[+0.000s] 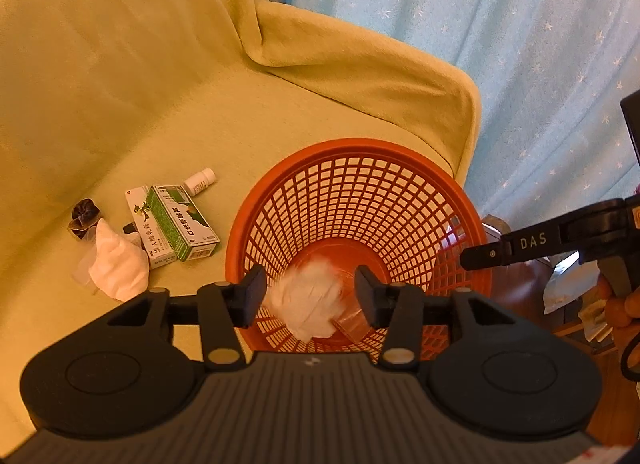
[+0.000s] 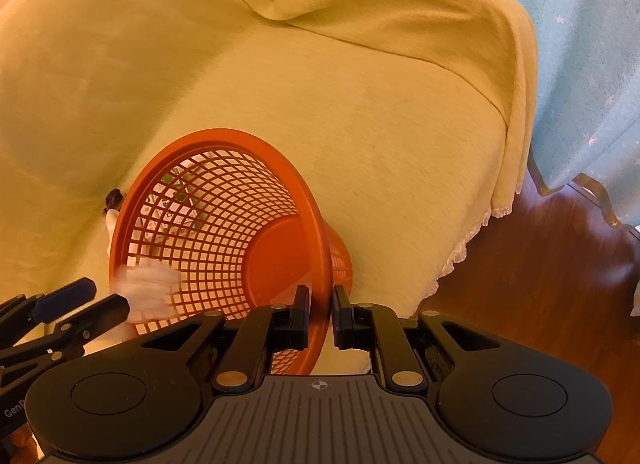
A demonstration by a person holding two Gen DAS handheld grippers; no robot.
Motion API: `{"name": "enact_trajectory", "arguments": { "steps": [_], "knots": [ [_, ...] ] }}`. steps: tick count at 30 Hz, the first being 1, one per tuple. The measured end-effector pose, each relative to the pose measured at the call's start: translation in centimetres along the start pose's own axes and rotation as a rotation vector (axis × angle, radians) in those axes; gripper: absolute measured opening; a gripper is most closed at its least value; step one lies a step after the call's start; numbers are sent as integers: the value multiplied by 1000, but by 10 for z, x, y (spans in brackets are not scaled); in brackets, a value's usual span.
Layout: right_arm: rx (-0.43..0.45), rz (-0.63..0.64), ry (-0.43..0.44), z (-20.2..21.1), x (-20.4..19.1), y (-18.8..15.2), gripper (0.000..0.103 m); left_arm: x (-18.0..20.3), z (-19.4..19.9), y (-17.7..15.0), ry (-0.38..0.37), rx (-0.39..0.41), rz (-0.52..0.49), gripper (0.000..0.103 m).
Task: Organize objects
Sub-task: 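Carry the tissue over the wastebasket and release it with the left gripper, then move the left gripper to the white towel and grasp it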
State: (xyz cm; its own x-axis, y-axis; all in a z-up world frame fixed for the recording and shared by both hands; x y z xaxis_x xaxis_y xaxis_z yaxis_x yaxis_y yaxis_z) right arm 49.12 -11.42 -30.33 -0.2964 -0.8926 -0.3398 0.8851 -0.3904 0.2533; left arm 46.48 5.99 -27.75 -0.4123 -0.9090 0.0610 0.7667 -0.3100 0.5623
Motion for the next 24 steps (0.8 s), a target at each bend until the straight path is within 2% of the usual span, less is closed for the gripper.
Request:
{"name": "enact_trajectory", "arguments": {
  "steps": [3, 7, 10, 16, 24],
  "knots": [
    [-1, -2, 0, 0, 0, 1, 8, -2, 3, 1, -3, 7, 5, 54],
    [4, -5, 1, -1, 0, 2, 8, -9, 12, 1, 8, 29, 0, 55],
    [12, 26, 3, -1, -1, 4, 8, -25, 18, 0, 49, 44, 11, 55],
    [7, 111, 13, -4, 2, 3, 8, -70, 16, -17, 134, 8, 55, 54],
    [10, 25, -29, -5, 13, 1, 8, -135, -11, -46, 255, -51, 82, 54]
  ]
}}
Point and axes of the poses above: each gripper's, at about its wrist camera, not at the fingertips, and z roughly against the way its jaws point, x to its right, y to its top, the point moved 7 cm from there along -z, roughly the way its jaws point, and after that the axes turned 7 degrees about -z, right-handed, at the moved point
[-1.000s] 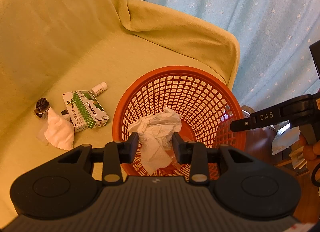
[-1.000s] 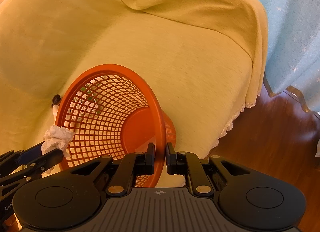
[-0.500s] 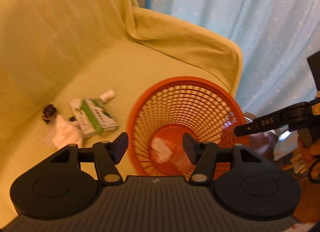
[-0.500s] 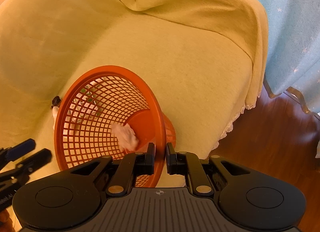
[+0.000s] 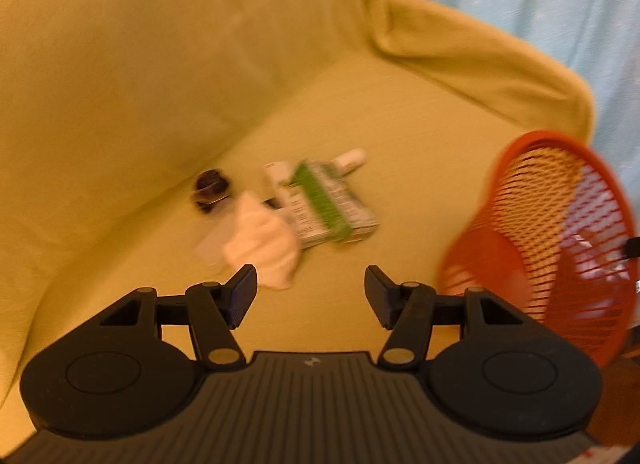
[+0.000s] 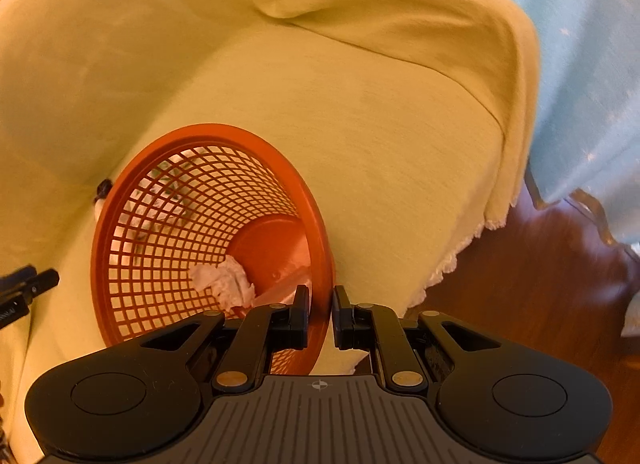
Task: Organize objects
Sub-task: 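Move the left gripper to the white towel and grasp it, then carry the white towel over the wastebasket and open the left gripper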
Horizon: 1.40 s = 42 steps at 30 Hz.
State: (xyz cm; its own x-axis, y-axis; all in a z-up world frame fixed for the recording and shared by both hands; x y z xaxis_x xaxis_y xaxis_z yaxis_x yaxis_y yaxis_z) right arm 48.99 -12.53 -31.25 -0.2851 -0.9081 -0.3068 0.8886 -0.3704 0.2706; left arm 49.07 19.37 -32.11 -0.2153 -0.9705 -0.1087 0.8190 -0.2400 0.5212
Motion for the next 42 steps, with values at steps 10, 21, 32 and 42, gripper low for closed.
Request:
{"name": "enact_trajectory", "arguments": {
  "steps": [10, 21, 32, 42],
  "knots": [
    [67, -76, -68, 7, 11, 12, 7, -31, -83, -13, 12, -55, -138, 55],
    [99, -108, -94, 6, 13, 13, 7, -27, -153, 2, 24, -47, -309, 70],
    [99, -88, -88, 8, 12, 9, 7, -31, -140, 3, 14, -17, -306, 12],
    [77, -18, -66, 8, 7, 8, 7, -21, -37, 13, -25, 55, -129, 12]
  ]
}}
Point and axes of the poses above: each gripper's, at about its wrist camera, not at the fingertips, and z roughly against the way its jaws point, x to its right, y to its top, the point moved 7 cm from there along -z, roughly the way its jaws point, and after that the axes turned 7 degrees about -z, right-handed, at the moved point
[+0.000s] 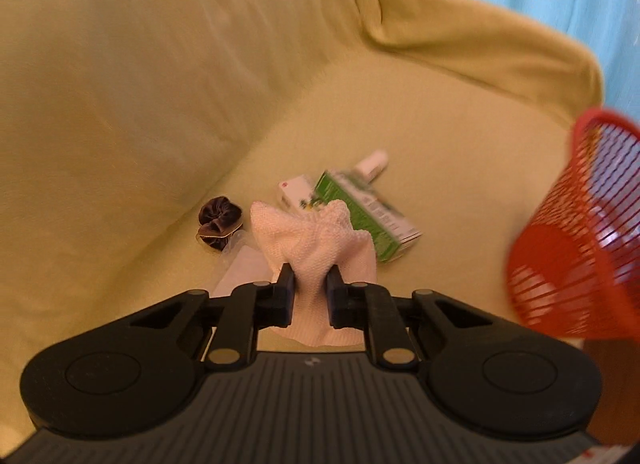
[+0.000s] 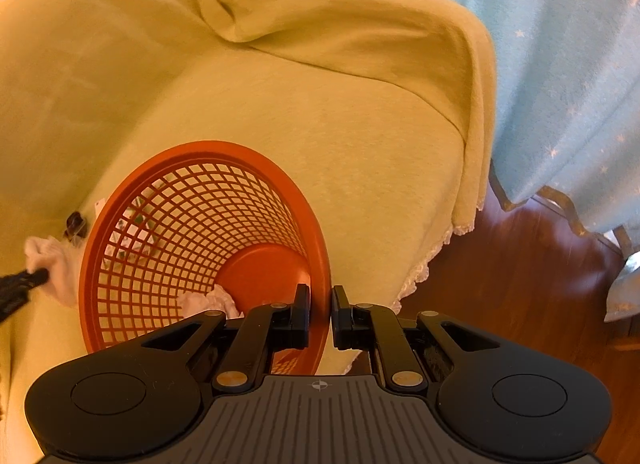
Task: Organize objects
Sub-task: 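Carry the white towel over the wastebasket and open the left gripper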
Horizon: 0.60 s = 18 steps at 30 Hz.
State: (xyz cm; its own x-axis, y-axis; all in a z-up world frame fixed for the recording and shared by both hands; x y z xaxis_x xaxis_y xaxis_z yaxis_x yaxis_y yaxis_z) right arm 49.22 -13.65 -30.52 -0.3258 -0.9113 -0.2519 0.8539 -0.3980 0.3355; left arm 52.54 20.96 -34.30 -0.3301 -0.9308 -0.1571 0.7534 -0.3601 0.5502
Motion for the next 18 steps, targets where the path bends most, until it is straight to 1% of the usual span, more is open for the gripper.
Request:
{"name": "enact_trajectory", "arguments": {
  "steps": [3, 8, 12, 14, 16, 18],
  "knots": [
    [-7, 28, 2, 0, -2, -2, 7, 15, 30, 5, -38, 13, 46, 12],
    [-14, 82, -3, -1, -6, -4, 7, 53, 65, 11, -97, 22, 61, 12],
    [-27, 149, -18, -6, -7, -4, 8, 78, 79, 15, -136, 39, 71, 12],
    [-27, 175, -36, -11, -5, -4, 10, 88, 85, 14, -144, 45, 69, 12],
    [-36, 162, -30, -19, 1, -2, 11, 95, 87, 15, -152, 45, 73, 12],
    [-67, 123, 2, -27, 10, 0, 14, 101, 89, 16, -160, 49, 76, 12]
  ]
}}
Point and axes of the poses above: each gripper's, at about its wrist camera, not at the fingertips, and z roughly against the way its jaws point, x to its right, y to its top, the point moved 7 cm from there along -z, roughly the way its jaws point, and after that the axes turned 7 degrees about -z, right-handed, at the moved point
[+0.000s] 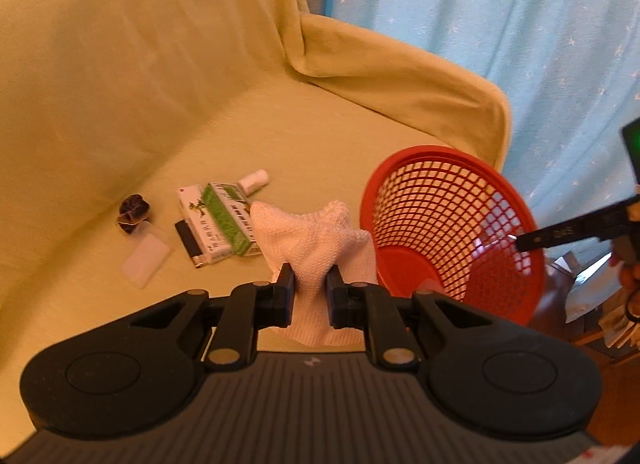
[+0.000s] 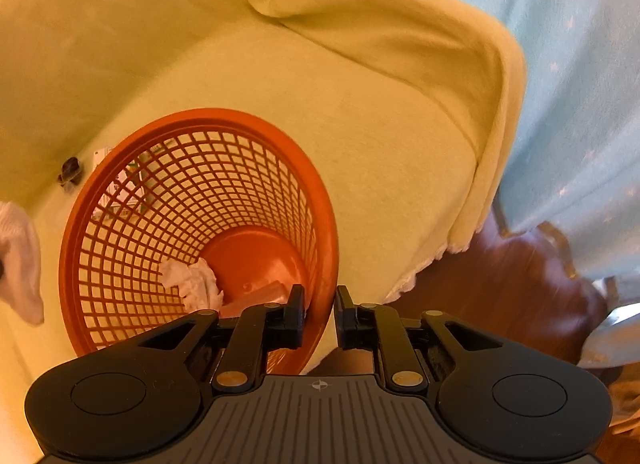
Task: Organize objects
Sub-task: 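Carry the white towel over the wastebasket and open the left gripper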
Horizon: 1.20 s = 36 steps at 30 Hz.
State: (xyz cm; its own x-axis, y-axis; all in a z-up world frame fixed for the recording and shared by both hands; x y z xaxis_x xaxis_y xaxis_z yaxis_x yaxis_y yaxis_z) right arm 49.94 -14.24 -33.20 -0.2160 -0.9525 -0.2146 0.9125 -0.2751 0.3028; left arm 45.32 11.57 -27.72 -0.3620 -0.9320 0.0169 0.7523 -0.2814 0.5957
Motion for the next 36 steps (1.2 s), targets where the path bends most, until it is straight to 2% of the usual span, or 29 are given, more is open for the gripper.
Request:
{"name": "enact_trajectory", "arguments": {
  "steps": [4, 12, 18, 26, 36],
  "knots": [
    [-32, -76, 61, -5, 18, -3, 15, 10, 2, 1, -14, 1, -8, 12],
    [-72, -154, 104, 3, 32, -23, 16, 29, -1, 10, -48, 10, -41, 12],
    [-27, -197, 136, 11, 28, -27, 13, 46, -3, 18, -78, 17, -77, 12],
    [-2, -119, 92, 15, 7, -13, 11, 51, -8, 25, -68, 18, -91, 12],
    [10, -64, 84, 13, 0, -8, 11, 58, -19, 30, -77, 1, -100, 12]
  ]
}}
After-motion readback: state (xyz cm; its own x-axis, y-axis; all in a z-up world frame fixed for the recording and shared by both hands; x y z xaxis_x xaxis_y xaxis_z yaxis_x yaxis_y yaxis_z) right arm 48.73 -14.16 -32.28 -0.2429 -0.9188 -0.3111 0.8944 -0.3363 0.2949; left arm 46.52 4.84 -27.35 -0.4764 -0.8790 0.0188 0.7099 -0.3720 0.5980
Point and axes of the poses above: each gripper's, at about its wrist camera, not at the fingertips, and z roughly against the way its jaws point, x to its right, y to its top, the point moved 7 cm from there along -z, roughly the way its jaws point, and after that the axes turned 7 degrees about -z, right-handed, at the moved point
